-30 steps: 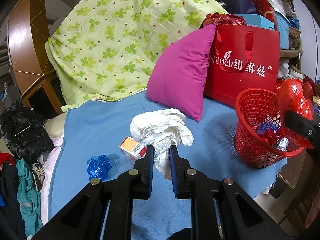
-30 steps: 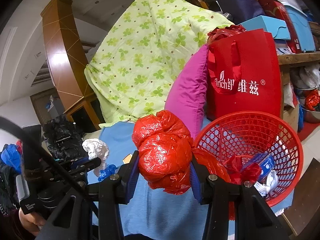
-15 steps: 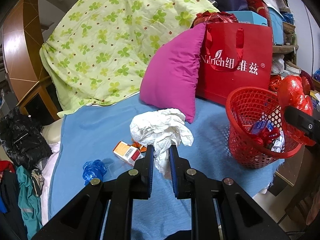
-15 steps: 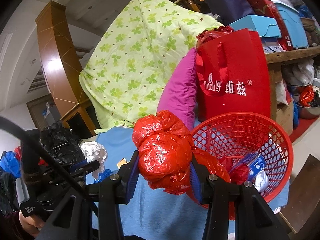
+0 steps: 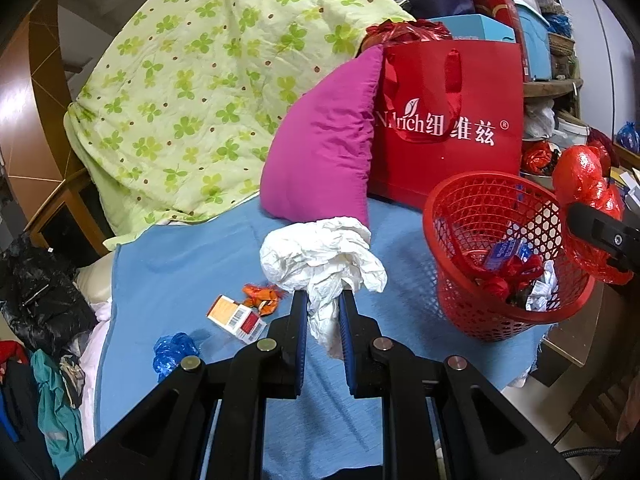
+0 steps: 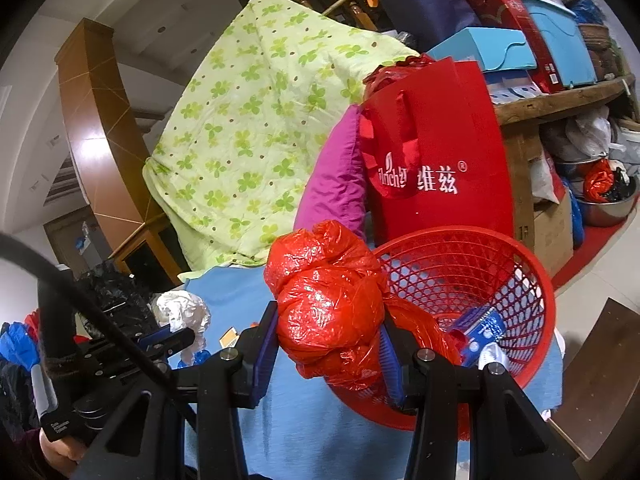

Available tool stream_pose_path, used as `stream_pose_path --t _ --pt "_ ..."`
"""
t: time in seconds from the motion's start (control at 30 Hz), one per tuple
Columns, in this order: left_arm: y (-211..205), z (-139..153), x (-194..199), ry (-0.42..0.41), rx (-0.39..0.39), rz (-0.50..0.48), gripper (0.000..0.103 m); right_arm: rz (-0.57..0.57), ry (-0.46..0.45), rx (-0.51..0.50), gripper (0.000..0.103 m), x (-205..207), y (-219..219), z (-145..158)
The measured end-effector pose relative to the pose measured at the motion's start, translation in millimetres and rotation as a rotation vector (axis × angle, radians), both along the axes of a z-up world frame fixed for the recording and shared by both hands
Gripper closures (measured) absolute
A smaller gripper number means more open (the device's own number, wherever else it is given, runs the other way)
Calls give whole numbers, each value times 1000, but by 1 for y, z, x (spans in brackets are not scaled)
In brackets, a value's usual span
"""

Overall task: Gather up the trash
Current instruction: 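Carry the tissue with the left tool while the right tool carries the red bag to the red basket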

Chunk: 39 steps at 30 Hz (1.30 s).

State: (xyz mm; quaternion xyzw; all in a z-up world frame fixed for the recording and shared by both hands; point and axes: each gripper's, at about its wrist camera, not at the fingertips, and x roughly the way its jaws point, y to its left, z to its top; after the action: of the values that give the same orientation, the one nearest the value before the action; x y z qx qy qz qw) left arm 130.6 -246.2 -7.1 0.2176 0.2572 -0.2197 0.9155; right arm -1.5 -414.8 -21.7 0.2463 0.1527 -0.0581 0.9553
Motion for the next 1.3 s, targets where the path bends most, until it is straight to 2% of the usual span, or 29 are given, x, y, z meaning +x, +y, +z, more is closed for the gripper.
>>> stream_pose_path --t 1.3 --pt "-78 -5 6 -30 39 -147 86 -97 34 31 54 3 -47 -13"
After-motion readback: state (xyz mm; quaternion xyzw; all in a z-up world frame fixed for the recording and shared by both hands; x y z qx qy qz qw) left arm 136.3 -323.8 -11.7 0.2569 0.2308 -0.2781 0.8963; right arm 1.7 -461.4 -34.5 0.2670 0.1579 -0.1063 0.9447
